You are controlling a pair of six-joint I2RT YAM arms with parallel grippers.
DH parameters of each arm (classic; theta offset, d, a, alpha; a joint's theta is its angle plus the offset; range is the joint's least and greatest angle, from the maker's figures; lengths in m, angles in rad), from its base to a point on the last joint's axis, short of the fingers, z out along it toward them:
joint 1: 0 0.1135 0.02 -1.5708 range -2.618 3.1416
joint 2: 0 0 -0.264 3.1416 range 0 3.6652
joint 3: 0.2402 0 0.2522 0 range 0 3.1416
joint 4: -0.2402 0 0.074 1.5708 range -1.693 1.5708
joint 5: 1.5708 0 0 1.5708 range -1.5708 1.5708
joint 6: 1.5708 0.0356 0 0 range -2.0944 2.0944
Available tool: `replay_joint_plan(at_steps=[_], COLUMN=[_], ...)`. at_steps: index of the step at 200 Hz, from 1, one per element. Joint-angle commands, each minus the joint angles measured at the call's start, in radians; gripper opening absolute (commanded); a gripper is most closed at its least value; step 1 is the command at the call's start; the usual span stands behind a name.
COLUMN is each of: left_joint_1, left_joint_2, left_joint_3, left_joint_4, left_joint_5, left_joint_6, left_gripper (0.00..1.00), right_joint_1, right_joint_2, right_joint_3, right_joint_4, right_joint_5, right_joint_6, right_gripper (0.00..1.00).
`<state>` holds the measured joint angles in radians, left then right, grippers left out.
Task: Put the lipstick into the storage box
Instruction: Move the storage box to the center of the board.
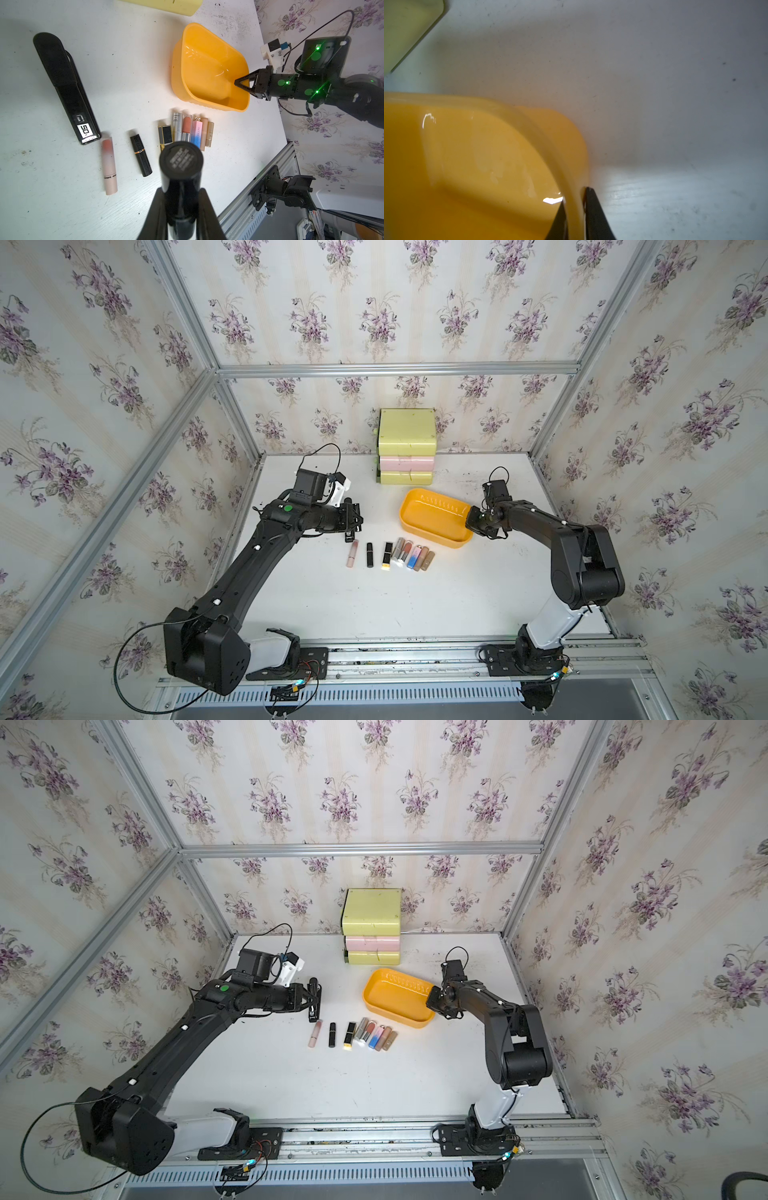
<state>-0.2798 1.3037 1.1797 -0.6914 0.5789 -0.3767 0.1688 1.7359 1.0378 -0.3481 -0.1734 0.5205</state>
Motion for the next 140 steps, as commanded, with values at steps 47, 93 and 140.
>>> replay_joint_plan(at_steps=[47,93,140], left_joint_1=[-0.032,-0.084,-0.151], left_joint_2=[0.033,0.162,0.411], left_joint_3=[0.005,0.100,0.362], left_joint_4=[0.035,0.002,-0.106], left_joint_5=[-0.016,-0.059,-0.126], left_joint_6=[0.025,0.082,0.241], left_gripper=[0.09,0.09,0.09], right_joint_1=[0.125,0.165,0.165], right_joint_2=[0.087,0.107,0.018], right_joint_3=[0.117,0.167,0.173], right_joint_4=[-0.017,-0.044,-0.075], right_joint_5=[0.028,0.050,0.071], right_joint_6=[0.012,0.002,-0.034], right_gripper=[0.15,0.38,0.61])
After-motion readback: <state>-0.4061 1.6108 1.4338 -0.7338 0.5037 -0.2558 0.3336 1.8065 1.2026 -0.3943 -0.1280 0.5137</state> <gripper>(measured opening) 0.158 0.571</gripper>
